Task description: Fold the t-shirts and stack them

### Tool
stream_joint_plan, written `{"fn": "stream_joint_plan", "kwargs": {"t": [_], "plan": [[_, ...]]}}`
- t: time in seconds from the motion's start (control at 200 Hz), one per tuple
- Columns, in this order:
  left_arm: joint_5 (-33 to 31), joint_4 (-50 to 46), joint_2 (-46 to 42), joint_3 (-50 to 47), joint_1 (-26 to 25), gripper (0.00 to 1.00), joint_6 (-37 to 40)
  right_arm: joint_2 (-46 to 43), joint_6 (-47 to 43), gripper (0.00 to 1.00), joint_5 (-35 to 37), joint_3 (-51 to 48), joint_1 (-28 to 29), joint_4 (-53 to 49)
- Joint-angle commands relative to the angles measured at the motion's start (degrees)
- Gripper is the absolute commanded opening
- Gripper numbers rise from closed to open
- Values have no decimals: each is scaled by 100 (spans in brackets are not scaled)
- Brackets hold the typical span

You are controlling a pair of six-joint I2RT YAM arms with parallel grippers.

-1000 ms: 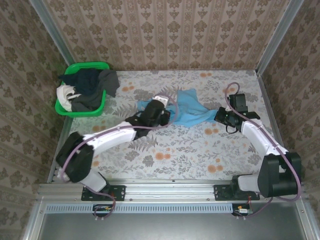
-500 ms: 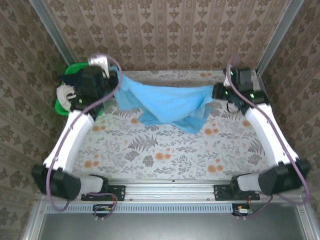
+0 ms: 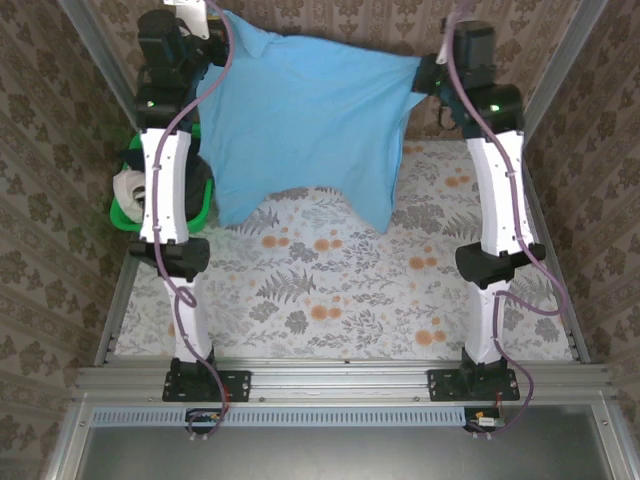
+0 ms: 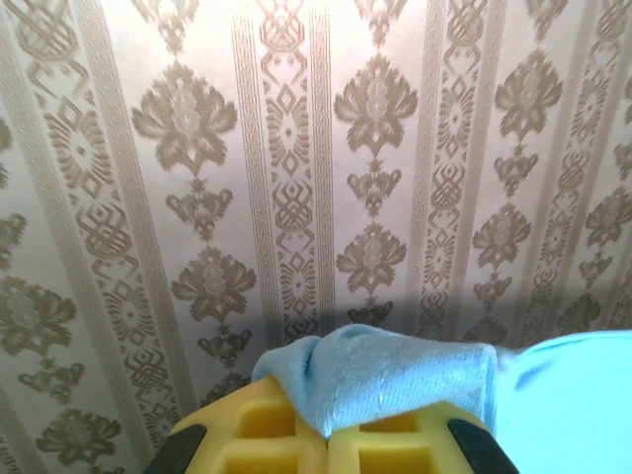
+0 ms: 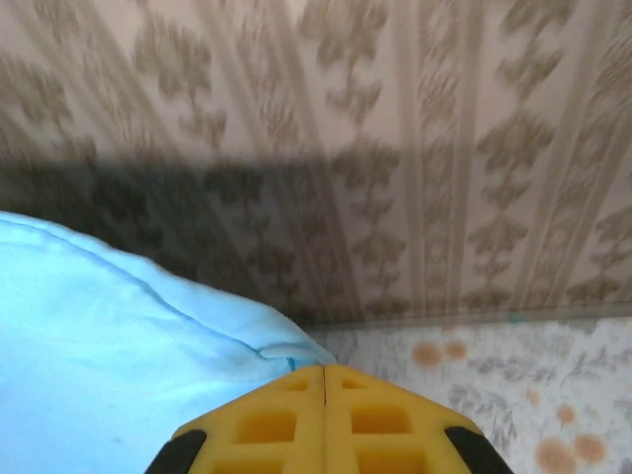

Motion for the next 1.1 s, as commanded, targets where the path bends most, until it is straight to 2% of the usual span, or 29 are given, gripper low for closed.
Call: {"fn": "stream_joint_plan", "kwargs": {"t": [0.0, 0.045, 0.11, 0.165, 0.255, 0.395, 0.47, 0.52, 0.575, 0.7, 0.775, 0.79, 0.795, 0.82, 0.84, 0.875, 0.945, 0.99, 1.04, 1.09], "plan": [[393, 691, -1562, -1619, 111, 0, 130, -785, 54, 0, -24, -660, -132, -393], [425, 1294, -2454, -2998, 85, 0, 96, -1268, 21, 0, -47, -1600, -134, -137], [445, 2551, -3765, -5222, 56, 0, -1, -2435, -90, 0, -266, -3634, -141, 723], [198, 3395, -4877, -6855, -85, 0, 32, -3451, -62, 0, -310, -5453, -137, 1628], [-188, 3343, -6230, -8758, -432, 0, -23, -4666, 41, 0, -706, -7628, -149, 2132], [-1078, 3442, -7923, -11953, -1362, 0, -784, -5785, 510, 0, -940, -10134, -138, 2134], [-1343, 3188, -8504, -13197, -1859, 0, -1191, -6197, 765, 0, -812, -11133, -136, 2019], [-1565, 2809, -8762, -13712, -2095, 0, -1566, -6315, 961, 0, -825, -11685, -152, 1817], [-1428, 2496, -9032, -14121, -2238, 0, -1879, -6338, 1094, 0, -960, -12026, -138, 1642], [-1508, 1733, -9718, -14603, -2470, 0, -2333, -6406, 1256, 3, -1201, -12324, -128, 1415], [-1656, 1406, -10099, -14745, -2495, 20, -2494, -6396, 1386, 10, -1189, -12202, -103, 1323], [-1652, 1378, -10162, -14764, -2483, 22, -2513, -6385, 1393, 15, -1199, -12170, -89, 1344], [-1655, 1371, -10180, -14765, -2486, 22, -2514, -6380, 1393, 20, -1196, -12156, -91, 1353], [-1656, 1335, -10264, -14763, -2489, 25, -2501, -6351, 1388, 32, -1238, -12095, -67, 1407], [-1672, 1334, -10309, -14757, -2489, 30, -2491, -6311, 1392, 38, -1252, -12036, -51, 1446], [-1737, 1335, -10346, -14705, -2487, 39, -2422, -6218, 1416, 39, -1259, -11901, -13, 1531], [-1978, 1303, -10287, -14527, -2488, 50, -2248, -5989, 1428, 39, -1244, -11611, 146, 1721], [-2105, 1326, -10168, -14364, -2480, 58, -2141, -5761, 1444, 44, -1174, -11432, 292, 1969], [-2227, 1505, -9925, -14240, -2465, 64, -2064, -5440, 1449, 44, -1192, -11212, 438, 2164], [-2206, 1994, -9541, -14170, -2426, 66, -1908, -5050, 1445, 46, -1165, -11053, 570, 2437]]}}
